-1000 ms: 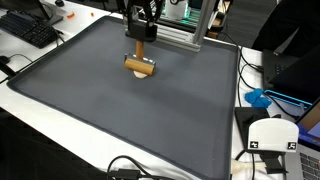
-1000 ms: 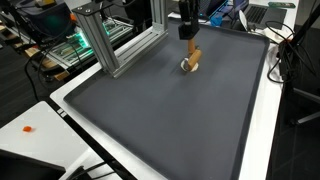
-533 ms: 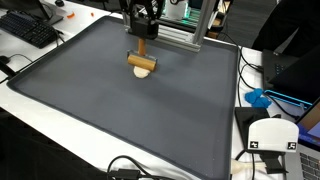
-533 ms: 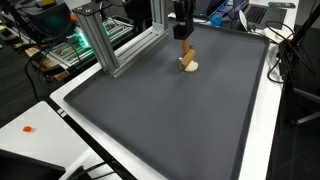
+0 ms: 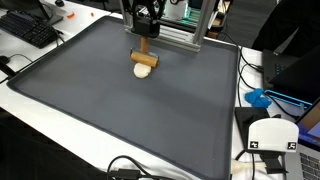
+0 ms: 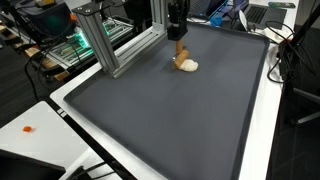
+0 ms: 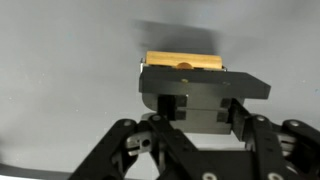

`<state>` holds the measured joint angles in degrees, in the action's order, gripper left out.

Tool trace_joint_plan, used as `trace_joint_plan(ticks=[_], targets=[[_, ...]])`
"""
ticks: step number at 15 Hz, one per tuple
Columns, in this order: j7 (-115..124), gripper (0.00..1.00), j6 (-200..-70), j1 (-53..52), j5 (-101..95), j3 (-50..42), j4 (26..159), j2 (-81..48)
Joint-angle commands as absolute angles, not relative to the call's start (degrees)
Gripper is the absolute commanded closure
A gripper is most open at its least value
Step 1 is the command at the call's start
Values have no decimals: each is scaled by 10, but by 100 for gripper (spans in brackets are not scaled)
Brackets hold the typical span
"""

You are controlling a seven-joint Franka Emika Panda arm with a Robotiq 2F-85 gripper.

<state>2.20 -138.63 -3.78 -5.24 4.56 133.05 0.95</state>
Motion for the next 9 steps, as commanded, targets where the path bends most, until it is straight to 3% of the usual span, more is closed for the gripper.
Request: trace_joint_plan(ticks=[1, 9], targets=[[16, 65, -1367, -38, -51, 44, 1350, 20], [17, 65, -1456, -44, -41, 49, 1345, 17]])
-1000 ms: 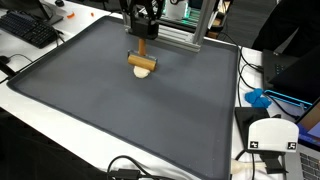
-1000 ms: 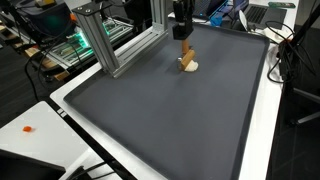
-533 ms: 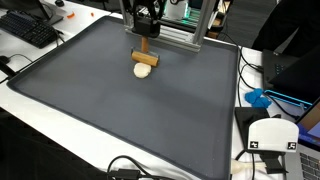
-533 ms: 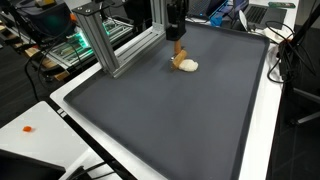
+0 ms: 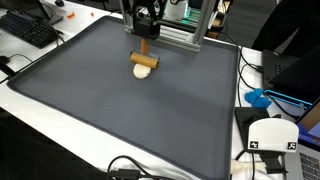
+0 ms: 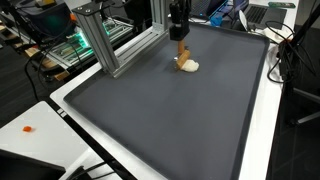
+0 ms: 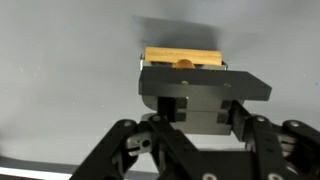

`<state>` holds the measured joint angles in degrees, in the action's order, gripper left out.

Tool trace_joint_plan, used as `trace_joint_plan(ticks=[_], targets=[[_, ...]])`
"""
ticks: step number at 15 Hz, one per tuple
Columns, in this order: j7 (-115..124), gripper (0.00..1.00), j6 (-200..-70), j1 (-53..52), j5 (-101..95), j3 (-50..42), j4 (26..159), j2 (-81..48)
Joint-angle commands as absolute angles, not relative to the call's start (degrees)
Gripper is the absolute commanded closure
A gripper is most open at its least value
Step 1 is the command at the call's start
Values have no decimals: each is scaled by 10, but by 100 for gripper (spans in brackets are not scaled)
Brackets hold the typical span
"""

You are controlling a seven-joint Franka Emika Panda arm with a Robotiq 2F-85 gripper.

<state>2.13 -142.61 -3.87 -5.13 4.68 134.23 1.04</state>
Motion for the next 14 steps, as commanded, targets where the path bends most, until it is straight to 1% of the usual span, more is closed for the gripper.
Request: trace_joint_plan(ticks=[1, 9, 14], targets=[[16, 65, -1456, -45, -44, 50, 1341, 17], [24, 65, -1479, -47, -53, 51, 1349, -8], [38, 65, -1531, -47, -55, 50, 1357, -19]])
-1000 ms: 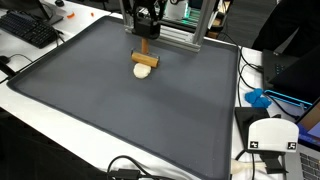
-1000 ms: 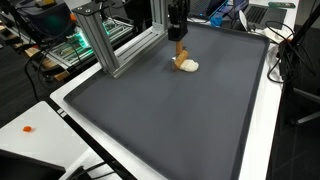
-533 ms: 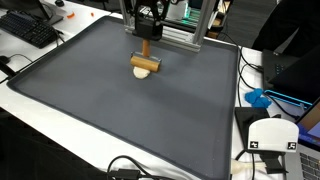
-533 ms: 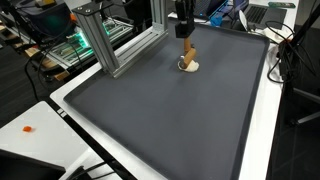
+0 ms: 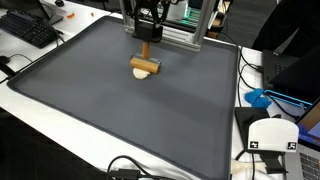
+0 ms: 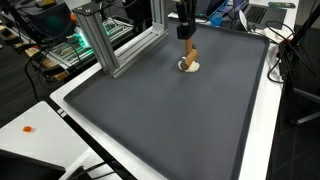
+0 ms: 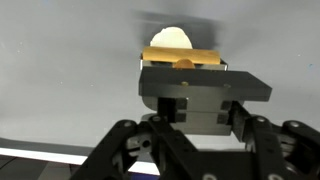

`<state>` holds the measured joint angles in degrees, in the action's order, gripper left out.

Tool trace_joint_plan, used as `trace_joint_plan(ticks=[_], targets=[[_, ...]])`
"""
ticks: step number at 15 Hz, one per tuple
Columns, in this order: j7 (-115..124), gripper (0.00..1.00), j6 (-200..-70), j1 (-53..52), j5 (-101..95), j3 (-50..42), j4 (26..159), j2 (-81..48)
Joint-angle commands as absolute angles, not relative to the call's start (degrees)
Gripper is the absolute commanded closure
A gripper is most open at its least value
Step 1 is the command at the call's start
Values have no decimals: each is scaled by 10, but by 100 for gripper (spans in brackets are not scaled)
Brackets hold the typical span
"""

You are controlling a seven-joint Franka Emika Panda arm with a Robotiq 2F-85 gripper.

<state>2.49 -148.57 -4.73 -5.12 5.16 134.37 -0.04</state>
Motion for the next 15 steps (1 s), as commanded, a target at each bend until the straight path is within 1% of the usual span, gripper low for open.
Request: trace_joint_plan(ticks=[1, 10, 15], targets=[[39, 65, -1539, -47, -56, 50, 1359, -22], [57, 65, -1582, -46, -63, 46, 1365, -33], [47, 65, -1511, -44, -67, 43, 1359, -18]])
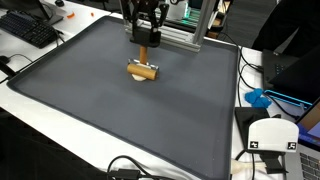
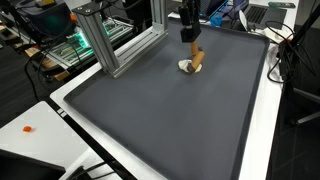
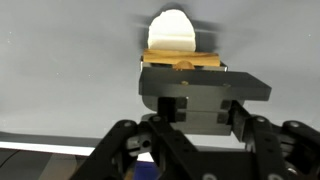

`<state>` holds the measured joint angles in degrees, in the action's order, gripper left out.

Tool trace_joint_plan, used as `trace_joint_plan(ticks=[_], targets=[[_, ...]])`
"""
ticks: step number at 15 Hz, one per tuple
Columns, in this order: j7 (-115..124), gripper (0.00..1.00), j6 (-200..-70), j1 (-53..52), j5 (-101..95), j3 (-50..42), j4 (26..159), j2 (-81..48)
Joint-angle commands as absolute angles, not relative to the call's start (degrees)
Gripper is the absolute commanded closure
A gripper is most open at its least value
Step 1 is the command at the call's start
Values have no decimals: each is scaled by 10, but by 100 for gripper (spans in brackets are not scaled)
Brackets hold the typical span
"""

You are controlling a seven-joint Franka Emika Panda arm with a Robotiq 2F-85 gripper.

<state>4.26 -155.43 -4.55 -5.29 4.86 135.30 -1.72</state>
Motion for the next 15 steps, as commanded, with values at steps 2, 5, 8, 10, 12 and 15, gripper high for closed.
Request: trace_joint_plan(ticks=[2, 5, 8, 10, 12, 15], targets=[[46, 65, -1466, -43, -69, 43, 1354, -10], [43, 65, -1399, -44, -67, 45, 1346, -2], [48, 65, -1386, -44, -67, 45, 1341, -5], [50, 65, -1415, -45, -62, 46, 1341, -6], [48, 65, -1436, -45, -56, 47, 1341, -5], [52, 65, -1472, -45, -58, 46, 1342, -4]])
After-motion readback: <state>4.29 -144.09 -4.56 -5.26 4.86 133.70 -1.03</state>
